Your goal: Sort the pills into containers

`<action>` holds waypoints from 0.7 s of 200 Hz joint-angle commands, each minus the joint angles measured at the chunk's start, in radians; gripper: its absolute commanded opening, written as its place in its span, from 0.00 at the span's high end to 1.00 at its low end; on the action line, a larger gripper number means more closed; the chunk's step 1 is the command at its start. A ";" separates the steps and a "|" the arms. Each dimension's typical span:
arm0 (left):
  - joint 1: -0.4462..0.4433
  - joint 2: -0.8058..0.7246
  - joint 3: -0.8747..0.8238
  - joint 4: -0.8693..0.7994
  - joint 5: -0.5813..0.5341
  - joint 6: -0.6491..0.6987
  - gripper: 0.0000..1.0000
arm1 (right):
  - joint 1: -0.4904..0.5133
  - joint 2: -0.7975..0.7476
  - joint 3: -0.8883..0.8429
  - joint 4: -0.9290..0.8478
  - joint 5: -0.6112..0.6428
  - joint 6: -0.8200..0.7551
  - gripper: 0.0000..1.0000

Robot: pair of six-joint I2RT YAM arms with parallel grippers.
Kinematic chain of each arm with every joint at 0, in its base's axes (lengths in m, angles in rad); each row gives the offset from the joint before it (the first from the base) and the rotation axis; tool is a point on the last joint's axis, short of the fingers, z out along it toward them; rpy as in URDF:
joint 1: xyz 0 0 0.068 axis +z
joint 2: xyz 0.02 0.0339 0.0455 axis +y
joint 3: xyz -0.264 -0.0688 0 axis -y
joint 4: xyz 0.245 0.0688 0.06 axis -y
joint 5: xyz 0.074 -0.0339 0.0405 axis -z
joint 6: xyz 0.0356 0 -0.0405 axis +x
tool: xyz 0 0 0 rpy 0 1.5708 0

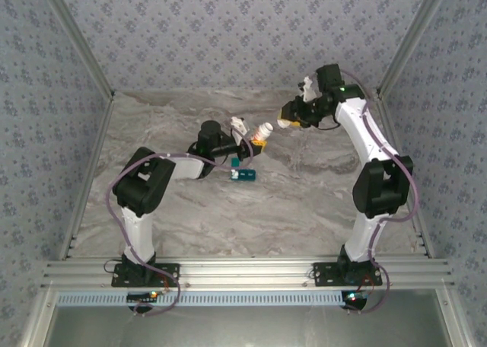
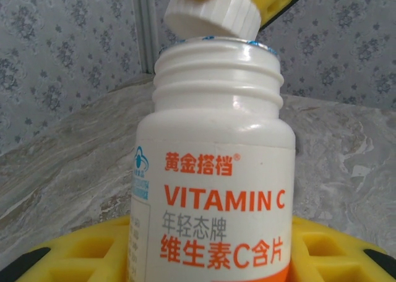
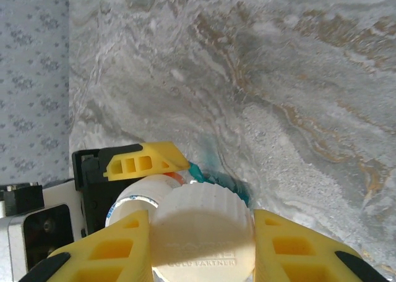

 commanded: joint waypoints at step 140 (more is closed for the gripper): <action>0.006 -0.011 0.084 -0.179 0.120 0.155 1.00 | 0.024 0.018 -0.030 -0.084 -0.176 -0.154 0.70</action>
